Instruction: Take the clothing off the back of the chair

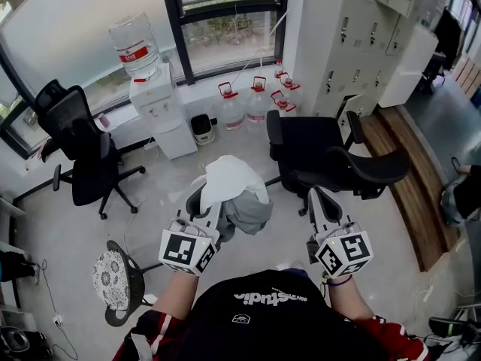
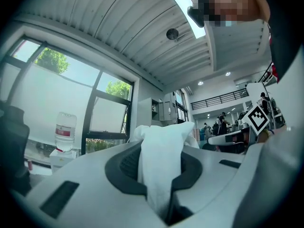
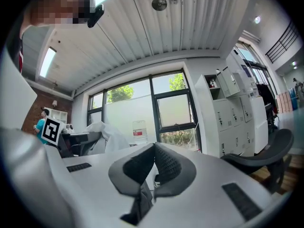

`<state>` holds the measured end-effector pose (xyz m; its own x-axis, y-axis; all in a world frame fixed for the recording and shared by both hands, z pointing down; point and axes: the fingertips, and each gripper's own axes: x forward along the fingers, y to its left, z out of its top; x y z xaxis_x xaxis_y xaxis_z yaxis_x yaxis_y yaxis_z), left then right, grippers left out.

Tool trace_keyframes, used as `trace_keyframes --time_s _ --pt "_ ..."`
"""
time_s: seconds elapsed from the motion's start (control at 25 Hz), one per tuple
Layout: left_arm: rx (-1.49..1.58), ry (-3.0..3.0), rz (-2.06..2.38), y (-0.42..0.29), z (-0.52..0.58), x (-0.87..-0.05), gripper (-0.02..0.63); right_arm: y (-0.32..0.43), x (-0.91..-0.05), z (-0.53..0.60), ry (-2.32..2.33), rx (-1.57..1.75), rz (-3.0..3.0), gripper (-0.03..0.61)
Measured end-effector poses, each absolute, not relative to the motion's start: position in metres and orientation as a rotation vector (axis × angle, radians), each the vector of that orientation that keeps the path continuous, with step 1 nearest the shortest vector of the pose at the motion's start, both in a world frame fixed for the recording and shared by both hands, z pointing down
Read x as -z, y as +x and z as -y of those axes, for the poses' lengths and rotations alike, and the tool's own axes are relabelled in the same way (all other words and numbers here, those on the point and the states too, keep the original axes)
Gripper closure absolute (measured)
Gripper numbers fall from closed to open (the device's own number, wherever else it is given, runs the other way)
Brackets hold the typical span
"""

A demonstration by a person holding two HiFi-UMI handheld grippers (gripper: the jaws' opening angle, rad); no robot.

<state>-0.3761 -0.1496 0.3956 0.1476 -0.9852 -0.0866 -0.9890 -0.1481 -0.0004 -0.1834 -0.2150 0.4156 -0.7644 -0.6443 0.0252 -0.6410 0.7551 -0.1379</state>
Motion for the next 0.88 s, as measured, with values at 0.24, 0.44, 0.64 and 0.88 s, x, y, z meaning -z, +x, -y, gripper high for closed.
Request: trace_keyframes --time_s 0.24,0.44,0.64,0.88 --pt "-0.083 -2.309 -2.034 -0.385 0.147 -0.398 0.537 -0.184 -0.418 0.215 -1.071 0.221 -2.922 0.578" --pt "-0.072 -2.310 -2.041 -0.388 0.148 -0.399 0.537 -0.188 -0.419 0.216 -1.066 0.229 -2.929 0.578" --pt "-0.085 -2.316 -2.044 -0.395 0.145 -0.399 0.537 -0.197 -0.419 0.212 -1.049 0.230 -2.936 0.578" --pt "-0.099 -2.333 -2.026 -0.387 0.149 -0.400 0.536 -0.194 -0.420 0.213 -1.038 0.232 -2.941 0.578"
